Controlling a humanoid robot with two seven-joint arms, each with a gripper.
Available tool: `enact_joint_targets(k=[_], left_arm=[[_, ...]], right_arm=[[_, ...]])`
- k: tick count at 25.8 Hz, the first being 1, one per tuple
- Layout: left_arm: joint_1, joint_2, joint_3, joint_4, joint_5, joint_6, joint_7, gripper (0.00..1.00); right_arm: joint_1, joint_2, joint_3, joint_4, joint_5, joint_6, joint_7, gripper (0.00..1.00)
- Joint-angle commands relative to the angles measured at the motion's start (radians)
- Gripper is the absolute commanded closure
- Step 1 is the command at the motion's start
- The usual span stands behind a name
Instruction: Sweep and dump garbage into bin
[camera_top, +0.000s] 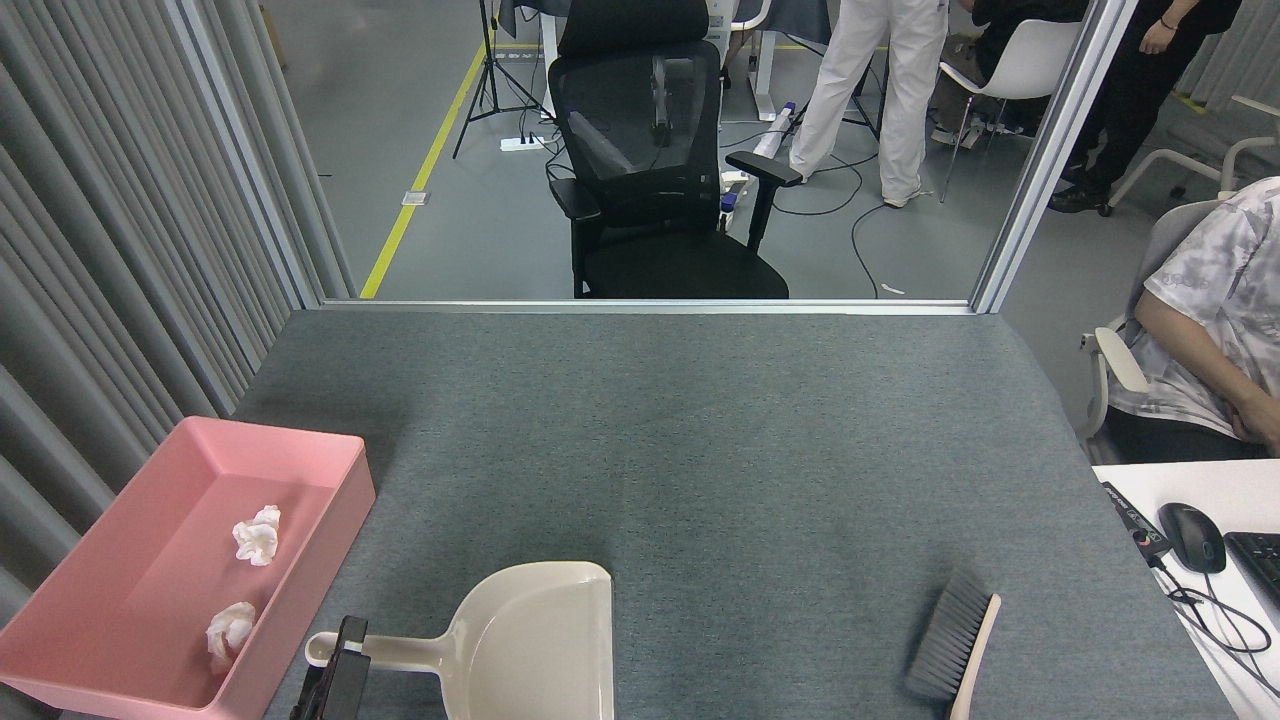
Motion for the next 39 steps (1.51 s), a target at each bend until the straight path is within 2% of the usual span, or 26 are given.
enact_joint_targets(k=[1,7,11,18,22,26,29,31,33,37,39], left_arm=[[0.040,0.052,0.005,-0.027,-0.003,-0.049,0.004,0.00],[0.113,0.174,0.053,-0.071,-0.015,-0.097,0.005,0.00],[0.149,0.192,0.125,-0.108,-0.041,-0.132,0.002,0.00],[0.155,0.197,0.208,-0.185,-0.310,-0.136,0.010,0.00],[0.153,0.238,0.265,-0.185,-0.311,-0.187,0.001,0.00],[0.139,0.241,0.312,-0.185,-0.313,-0.227,0.007,0.00],[0.103,0.249,0.327,-0.183,-0.323,-0.225,0.014,0.00],[0.057,0.249,0.327,-0.183,-0.343,-0.224,0.019,0.00],[0.018,0.246,0.326,-0.183,-0.411,-0.221,0.021,0.00],[-0.063,0.209,0.308,-0.183,-0.635,-0.218,0.022,0.00],[-0.072,0.195,0.281,-0.183,-0.676,-0.219,0.024,0.00]], right_arm=[[0.000,0.000,-0.001,-0.002,-0.001,-0.006,-0.061,0.02],[0.000,0.000,-0.001,-0.002,0.001,-0.028,-0.170,0.02],[-0.001,0.000,-0.002,-0.004,0.001,-0.023,-0.178,0.02],[-0.001,0.014,-0.036,-0.004,-0.008,-0.015,-0.168,0.01],[-0.001,0.014,-0.036,-0.004,-0.019,-0.018,-0.165,0.01],[-0.001,0.014,-0.039,-0.004,-0.028,-0.020,-0.159,0.01],[-0.005,0.016,-0.037,-0.005,-0.124,-0.015,-0.107,0.01],[-0.006,0.014,-0.041,-0.010,-0.150,-0.015,-0.029,0.01],[-0.008,0.016,-0.054,-0.014,-0.153,-0.018,0.014,0.01],[-0.018,0.008,-0.057,-0.025,-0.151,-0.015,0.026,0.02],[-0.024,0.005,-0.059,-0.033,-0.151,-0.014,0.028,0.02]])
